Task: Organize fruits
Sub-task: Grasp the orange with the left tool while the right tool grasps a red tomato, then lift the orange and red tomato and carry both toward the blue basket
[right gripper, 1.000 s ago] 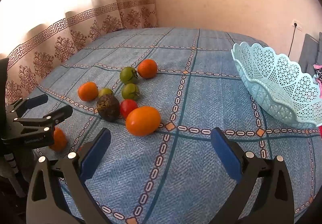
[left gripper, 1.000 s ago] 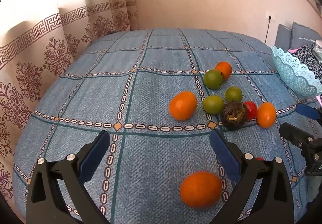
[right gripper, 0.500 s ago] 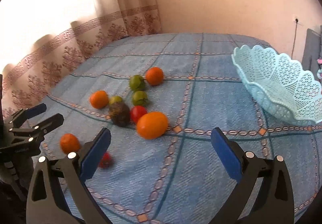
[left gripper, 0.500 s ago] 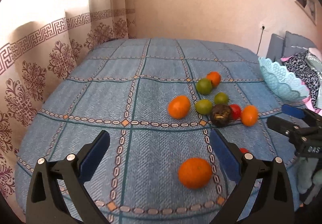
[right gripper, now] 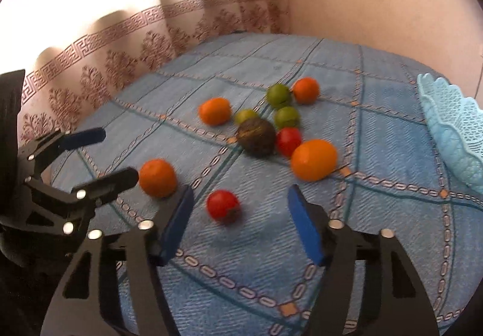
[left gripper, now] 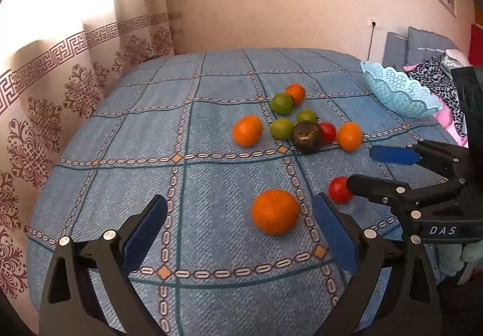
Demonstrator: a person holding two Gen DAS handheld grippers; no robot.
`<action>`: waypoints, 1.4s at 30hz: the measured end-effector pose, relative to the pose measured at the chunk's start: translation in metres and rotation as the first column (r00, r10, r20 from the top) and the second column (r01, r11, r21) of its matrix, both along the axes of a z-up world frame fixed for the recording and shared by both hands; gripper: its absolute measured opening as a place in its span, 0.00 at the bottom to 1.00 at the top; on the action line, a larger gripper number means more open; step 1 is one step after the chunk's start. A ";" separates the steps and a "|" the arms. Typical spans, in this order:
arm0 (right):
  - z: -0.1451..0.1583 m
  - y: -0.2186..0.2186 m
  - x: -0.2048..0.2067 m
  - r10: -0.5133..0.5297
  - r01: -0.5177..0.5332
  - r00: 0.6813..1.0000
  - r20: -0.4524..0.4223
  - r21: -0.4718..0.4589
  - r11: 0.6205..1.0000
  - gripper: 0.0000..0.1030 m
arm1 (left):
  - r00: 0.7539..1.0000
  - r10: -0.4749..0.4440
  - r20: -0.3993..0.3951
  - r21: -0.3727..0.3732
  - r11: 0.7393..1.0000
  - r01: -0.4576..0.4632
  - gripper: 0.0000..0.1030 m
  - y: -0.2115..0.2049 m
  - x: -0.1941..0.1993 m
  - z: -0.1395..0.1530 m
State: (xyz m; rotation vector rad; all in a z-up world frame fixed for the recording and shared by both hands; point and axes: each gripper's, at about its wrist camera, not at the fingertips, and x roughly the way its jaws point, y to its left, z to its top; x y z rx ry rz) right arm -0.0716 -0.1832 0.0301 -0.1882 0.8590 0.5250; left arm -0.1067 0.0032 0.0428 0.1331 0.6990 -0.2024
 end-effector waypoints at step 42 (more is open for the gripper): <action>0.008 -0.017 0.015 -0.074 0.075 0.997 -0.031 0.019 0.997 0.27 | 0.977 -0.118 -0.178 -0.064 0.992 0.108 0.39 -0.016 0.021 -0.031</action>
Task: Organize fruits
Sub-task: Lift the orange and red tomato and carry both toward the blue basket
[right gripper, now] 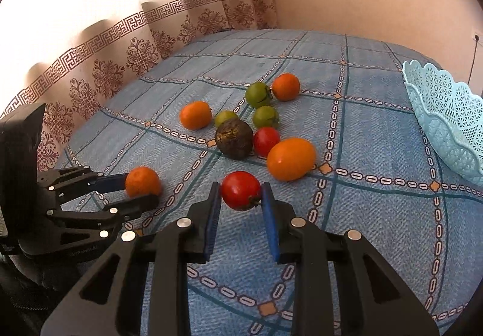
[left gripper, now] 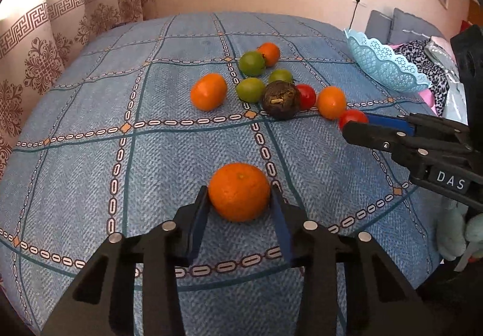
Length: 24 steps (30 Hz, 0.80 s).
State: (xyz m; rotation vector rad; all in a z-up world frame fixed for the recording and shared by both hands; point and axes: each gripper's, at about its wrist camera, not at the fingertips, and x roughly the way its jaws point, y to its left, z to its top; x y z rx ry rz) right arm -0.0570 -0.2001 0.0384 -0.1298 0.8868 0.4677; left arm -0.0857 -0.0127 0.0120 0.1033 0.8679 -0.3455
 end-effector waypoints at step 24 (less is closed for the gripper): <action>0.079 -0.088 0.007 -0.248 0.227 0.957 0.151 0.141 0.963 0.27 | 0.977 -0.058 0.206 -0.027 0.998 0.064 0.39 -0.054 0.026 0.092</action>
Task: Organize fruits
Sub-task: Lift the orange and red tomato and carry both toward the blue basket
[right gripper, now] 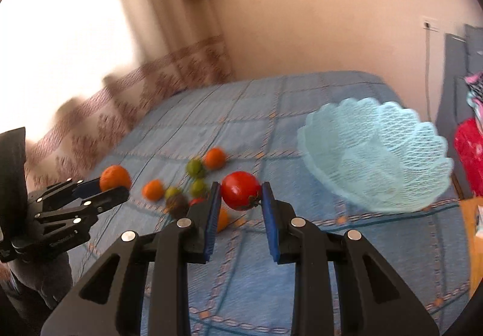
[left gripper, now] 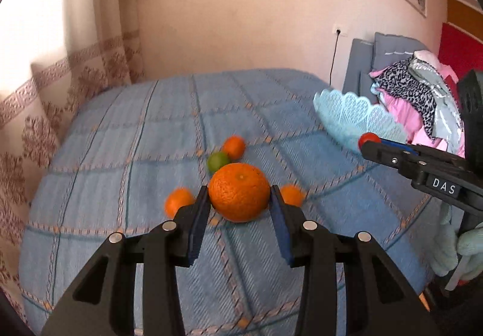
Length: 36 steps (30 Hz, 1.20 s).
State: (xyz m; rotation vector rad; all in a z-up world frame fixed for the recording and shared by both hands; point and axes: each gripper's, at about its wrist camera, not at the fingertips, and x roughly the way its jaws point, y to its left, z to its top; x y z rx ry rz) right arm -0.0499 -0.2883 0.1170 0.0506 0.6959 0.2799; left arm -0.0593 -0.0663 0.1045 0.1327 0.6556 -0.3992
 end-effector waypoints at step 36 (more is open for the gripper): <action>-0.005 -0.132 0.046 -0.388 0.390 0.921 0.042 -0.074 0.918 0.27 | 0.981 -0.186 -0.049 0.031 0.982 0.188 0.39 -0.190 0.083 -0.005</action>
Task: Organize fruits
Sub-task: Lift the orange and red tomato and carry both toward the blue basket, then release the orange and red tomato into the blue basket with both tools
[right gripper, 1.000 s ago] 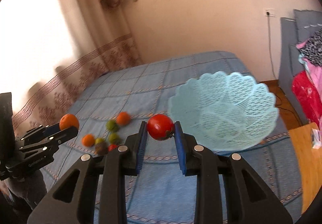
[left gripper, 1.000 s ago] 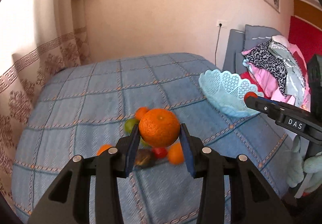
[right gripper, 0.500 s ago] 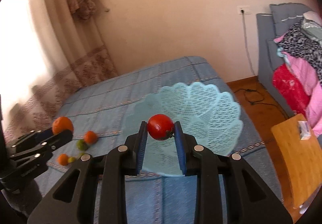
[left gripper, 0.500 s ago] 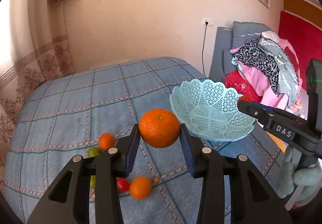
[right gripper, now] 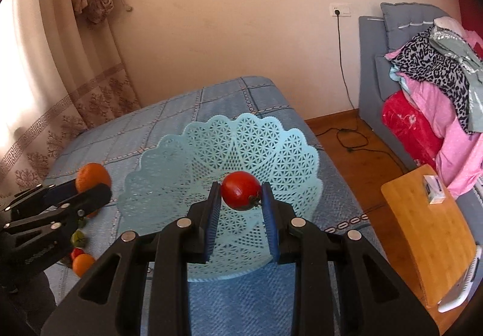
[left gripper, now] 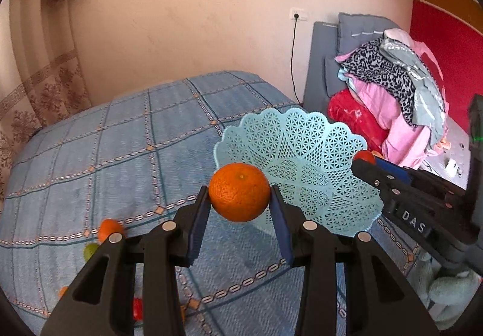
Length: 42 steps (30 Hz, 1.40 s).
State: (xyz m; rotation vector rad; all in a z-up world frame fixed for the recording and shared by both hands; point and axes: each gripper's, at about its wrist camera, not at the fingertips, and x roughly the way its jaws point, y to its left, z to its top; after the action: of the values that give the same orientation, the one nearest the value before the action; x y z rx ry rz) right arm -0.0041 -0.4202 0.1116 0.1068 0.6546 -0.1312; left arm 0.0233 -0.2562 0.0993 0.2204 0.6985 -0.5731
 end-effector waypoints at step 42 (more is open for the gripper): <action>0.019 -0.015 -0.029 -0.037 0.025 0.976 0.216 0.059 0.998 0.97 | 0.995 0.086 0.043 -0.065 0.994 -0.083 0.90 0.027 0.022 0.012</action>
State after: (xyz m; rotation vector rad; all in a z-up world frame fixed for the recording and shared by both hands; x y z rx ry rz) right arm -0.0329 -0.4355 0.1310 0.1831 0.4386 -0.1289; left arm 0.0451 -0.2293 0.1113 0.1436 0.6412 -0.5074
